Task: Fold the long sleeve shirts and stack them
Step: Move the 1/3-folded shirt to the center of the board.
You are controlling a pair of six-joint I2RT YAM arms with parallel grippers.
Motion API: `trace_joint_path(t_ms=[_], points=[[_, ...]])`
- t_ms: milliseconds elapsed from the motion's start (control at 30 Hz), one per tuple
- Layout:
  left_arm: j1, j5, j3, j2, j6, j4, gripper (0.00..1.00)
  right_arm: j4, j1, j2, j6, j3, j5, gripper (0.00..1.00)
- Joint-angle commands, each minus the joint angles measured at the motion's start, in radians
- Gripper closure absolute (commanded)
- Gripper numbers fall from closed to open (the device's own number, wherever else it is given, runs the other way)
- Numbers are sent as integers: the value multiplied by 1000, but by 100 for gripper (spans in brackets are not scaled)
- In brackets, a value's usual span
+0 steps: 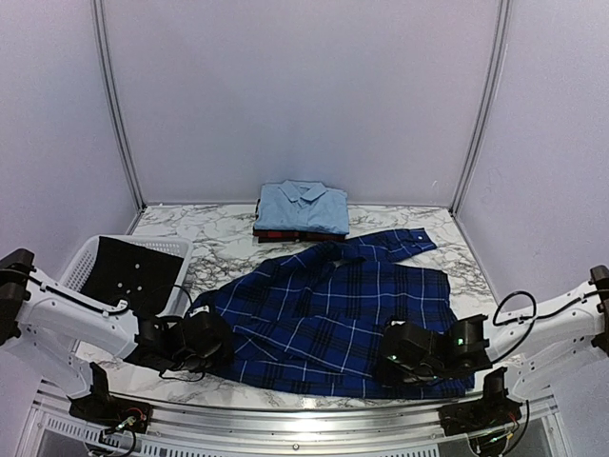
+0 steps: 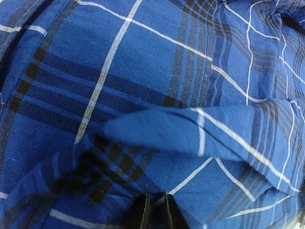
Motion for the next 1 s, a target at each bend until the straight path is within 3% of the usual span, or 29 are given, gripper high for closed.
trace_joint_path(t_ms=[0, 167, 400, 533, 667, 967], points=[[-18, -6, -24, -41, -56, -210, 84, -202, 46, -74, 100, 0, -3, 67], [-7, -46, 123, -115, 71, -334, 67, -322, 17, -221, 42, 129, 98, 57], [209, 62, 351, -53, 334, -347, 56, -203, -428, -210, -339, 278, 16, 50], [336, 138, 498, 67, 473, -347, 54, -78, -694, -81, -510, 372, -66, 48], [425, 190, 646, 203, 575, -345, 52, 33, -884, 117, -603, 470, -114, 47], [544, 311, 857, 420, 671, -327, 52, 136, -1071, 557, -696, 771, -60, 46]])
